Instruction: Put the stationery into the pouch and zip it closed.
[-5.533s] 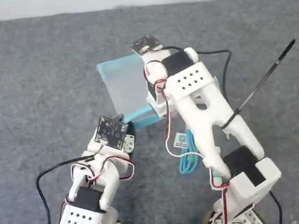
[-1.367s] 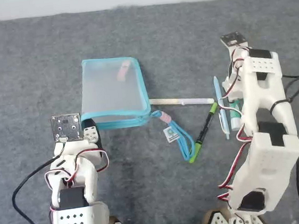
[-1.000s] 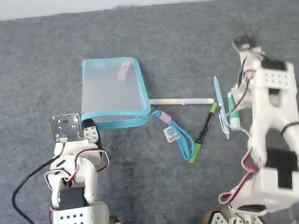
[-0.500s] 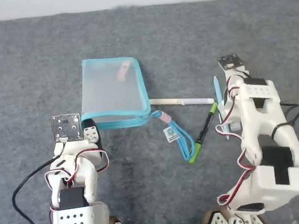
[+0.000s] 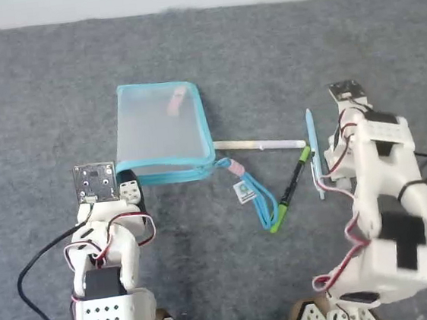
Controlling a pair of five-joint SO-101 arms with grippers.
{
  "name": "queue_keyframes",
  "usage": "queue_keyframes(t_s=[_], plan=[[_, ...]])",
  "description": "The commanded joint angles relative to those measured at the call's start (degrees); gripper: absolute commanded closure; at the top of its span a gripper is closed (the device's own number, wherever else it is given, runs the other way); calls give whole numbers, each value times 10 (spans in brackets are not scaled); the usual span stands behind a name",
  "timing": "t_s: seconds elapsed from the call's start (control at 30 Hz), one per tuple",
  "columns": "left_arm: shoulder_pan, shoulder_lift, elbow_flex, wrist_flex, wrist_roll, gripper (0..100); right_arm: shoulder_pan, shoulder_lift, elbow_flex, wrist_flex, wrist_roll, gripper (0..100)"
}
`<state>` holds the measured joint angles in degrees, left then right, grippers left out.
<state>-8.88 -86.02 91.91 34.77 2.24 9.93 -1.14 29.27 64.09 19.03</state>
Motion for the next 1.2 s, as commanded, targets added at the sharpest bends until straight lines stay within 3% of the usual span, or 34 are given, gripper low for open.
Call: queue_keyframes(t_s=[0.0, 0.23, 0.43, 0.7, 1.17], plan=[[15, -1, -12, -18, -1, 988, -46, -152, -2, 86, -4, 991], [52, -1, -7, -18, -3, 988, -258, -401, -2, 247, -4, 991], [113, -1, -7, -17, -4, 988, -448, -432, -3, 287, -8, 991], [186, 0, -6, -16, -19, 988, -465, -341, -66, 287, -7, 991], [191, -1, -6, -16, -20, 988, -455, -101, -239, 287, -46, 991]])
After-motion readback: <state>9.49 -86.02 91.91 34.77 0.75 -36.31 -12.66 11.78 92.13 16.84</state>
